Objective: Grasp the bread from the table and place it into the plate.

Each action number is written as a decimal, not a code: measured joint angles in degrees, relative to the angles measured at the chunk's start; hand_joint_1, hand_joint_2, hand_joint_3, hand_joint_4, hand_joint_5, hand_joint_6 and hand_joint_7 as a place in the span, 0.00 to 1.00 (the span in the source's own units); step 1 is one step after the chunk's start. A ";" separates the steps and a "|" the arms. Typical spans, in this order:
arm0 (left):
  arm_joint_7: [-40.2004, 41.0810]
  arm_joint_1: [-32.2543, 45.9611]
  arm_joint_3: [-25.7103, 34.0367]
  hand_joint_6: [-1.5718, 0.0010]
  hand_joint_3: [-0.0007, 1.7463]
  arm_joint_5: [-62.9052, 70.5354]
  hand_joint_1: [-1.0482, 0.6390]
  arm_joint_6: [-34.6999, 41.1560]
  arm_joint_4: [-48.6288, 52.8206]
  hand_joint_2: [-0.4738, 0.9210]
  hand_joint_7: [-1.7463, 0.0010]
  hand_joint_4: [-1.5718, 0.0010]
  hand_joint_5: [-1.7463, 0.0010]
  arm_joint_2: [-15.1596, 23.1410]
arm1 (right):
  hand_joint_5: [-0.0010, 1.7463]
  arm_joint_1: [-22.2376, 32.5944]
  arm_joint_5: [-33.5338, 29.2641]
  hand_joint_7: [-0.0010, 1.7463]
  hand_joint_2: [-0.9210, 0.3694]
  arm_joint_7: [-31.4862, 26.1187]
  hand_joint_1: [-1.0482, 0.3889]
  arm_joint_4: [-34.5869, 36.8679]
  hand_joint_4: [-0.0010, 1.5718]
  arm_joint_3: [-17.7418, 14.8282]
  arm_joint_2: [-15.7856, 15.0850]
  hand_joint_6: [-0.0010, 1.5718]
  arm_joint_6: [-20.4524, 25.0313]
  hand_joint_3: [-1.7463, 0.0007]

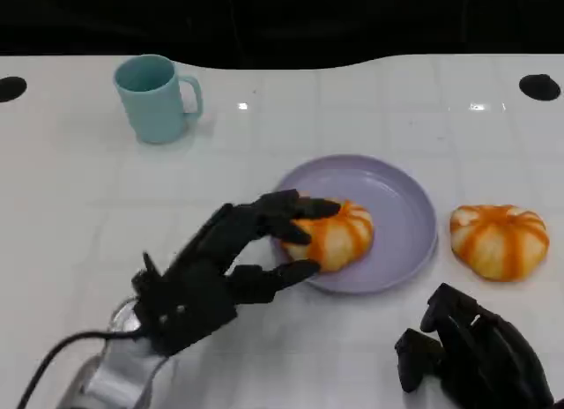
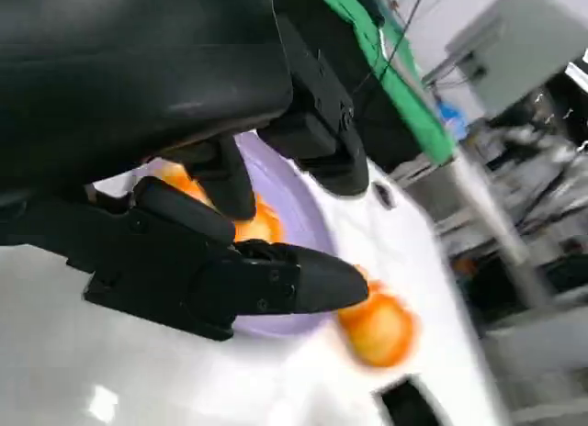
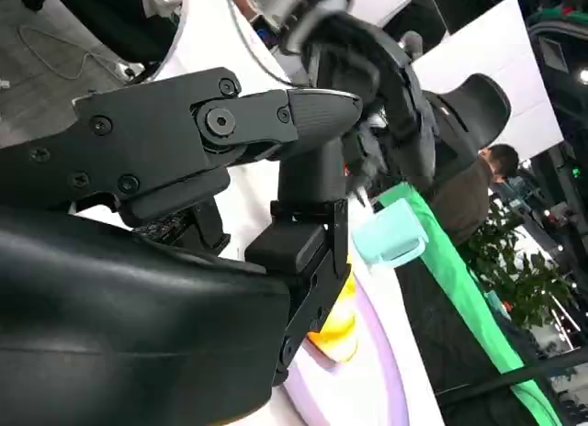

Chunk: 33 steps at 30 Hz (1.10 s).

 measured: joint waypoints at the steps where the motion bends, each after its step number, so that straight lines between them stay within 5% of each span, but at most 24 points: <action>1: -2.05 1.66 1.05 0.66 0.23 -3.87 0.23 1.90 -2.37 1.00 0.13 0.60 0.00 -0.58 | 0.96 -0.11 0.09 0.81 0.00 0.17 0.35 0.33 0.49 -0.04 0.05 0.43 -0.06 0.87; 12: -14.88 16.47 9.58 0.68 0.19 -32.29 0.20 28.98 -25.03 1.00 0.00 0.50 0.00 -1.96 | 0.96 -0.74 -0.10 0.82 0.00 0.65 0.34 1.26 0.49 -0.15 -0.02 0.43 -0.75 0.86; 33: -23.02 24.82 11.65 0.60 0.18 -34.76 0.20 37.75 -27.86 1.00 0.00 0.45 0.00 -4.22 | 0.96 -0.02 -0.14 0.82 0.00 -0.18 0.35 0.37 0.49 0.03 -0.18 0.44 0.13 0.87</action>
